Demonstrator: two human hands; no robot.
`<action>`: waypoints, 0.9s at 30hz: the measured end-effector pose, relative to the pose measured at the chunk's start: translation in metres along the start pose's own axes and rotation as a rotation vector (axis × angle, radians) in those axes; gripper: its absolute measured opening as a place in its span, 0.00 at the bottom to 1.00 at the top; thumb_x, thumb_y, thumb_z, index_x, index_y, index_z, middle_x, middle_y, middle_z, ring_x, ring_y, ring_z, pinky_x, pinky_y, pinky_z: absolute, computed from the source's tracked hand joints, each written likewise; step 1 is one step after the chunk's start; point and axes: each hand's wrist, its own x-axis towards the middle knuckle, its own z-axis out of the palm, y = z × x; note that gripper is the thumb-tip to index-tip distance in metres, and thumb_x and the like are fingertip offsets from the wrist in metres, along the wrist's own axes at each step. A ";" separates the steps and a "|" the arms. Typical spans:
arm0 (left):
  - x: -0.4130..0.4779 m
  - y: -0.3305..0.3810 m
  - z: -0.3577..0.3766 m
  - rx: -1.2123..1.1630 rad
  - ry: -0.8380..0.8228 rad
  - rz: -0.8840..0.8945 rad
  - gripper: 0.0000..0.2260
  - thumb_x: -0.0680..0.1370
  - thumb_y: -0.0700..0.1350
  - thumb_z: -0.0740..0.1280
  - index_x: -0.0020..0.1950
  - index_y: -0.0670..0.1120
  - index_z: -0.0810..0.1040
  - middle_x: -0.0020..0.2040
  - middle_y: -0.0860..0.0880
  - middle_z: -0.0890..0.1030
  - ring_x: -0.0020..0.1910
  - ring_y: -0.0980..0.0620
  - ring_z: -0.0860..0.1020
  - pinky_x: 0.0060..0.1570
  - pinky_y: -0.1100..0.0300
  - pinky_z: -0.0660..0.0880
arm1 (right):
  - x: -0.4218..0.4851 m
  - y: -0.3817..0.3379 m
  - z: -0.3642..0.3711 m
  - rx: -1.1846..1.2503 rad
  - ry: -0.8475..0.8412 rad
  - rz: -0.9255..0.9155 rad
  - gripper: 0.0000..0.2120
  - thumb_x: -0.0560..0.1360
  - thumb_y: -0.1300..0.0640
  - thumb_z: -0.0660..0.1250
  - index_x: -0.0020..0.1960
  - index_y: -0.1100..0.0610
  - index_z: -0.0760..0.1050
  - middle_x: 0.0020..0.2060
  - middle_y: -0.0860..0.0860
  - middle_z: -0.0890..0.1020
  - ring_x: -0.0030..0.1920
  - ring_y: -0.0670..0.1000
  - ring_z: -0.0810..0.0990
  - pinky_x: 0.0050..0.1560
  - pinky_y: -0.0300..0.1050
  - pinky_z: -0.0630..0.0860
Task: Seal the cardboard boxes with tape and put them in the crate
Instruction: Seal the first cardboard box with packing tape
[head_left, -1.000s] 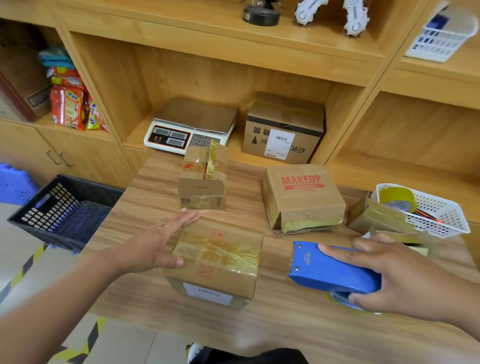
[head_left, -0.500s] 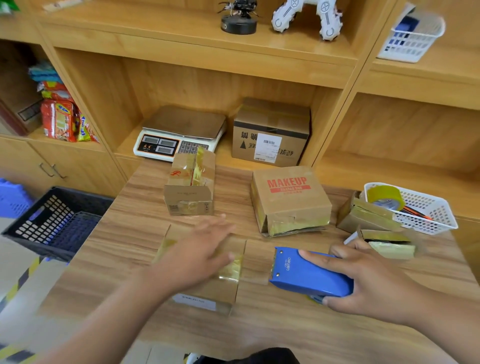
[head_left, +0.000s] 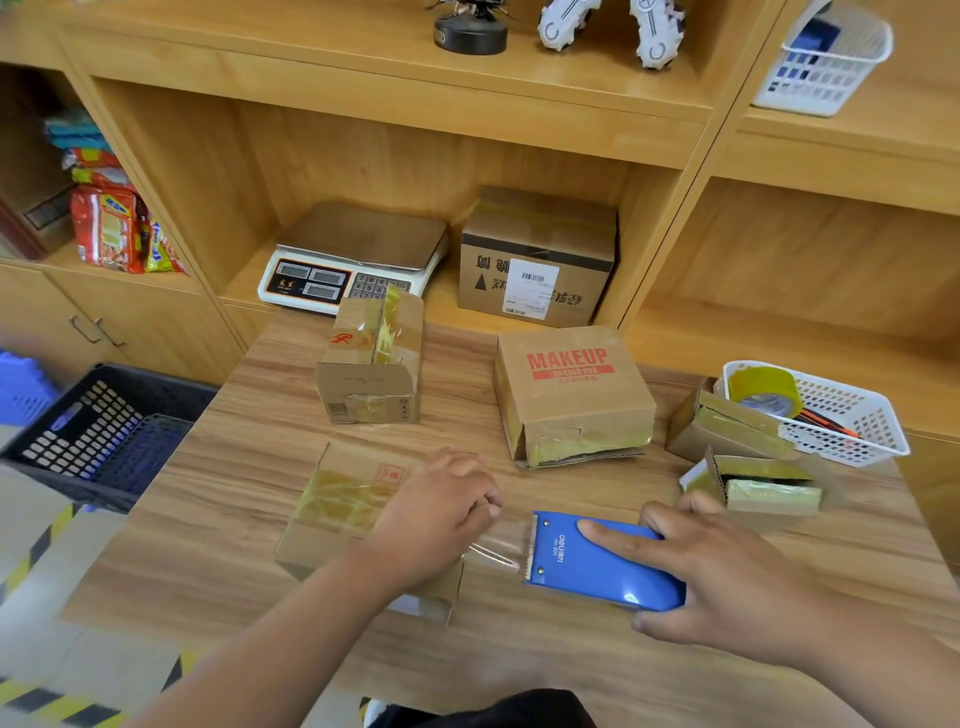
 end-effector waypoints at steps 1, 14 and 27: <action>-0.001 0.000 0.001 0.016 0.001 0.006 0.07 0.79 0.49 0.61 0.49 0.52 0.79 0.54 0.57 0.78 0.69 0.57 0.65 0.70 0.62 0.54 | 0.001 -0.001 0.001 -0.016 0.002 0.001 0.35 0.70 0.29 0.53 0.61 0.21 0.27 0.46 0.39 0.61 0.49 0.49 0.57 0.45 0.35 0.56; -0.002 0.007 0.002 0.105 0.041 0.004 0.04 0.74 0.49 0.64 0.40 0.52 0.77 0.54 0.58 0.77 0.61 0.56 0.68 0.57 0.68 0.56 | 0.021 -0.033 -0.003 -0.179 -0.031 0.070 0.38 0.71 0.34 0.55 0.72 0.32 0.35 0.42 0.46 0.61 0.41 0.52 0.60 0.41 0.48 0.54; 0.000 0.015 0.010 0.214 0.026 0.023 0.04 0.76 0.46 0.61 0.45 0.51 0.75 0.57 0.55 0.73 0.60 0.54 0.65 0.61 0.65 0.56 | 0.042 -0.071 -0.004 -0.192 -0.009 0.114 0.28 0.71 0.40 0.60 0.71 0.41 0.61 0.43 0.52 0.72 0.35 0.53 0.63 0.41 0.50 0.54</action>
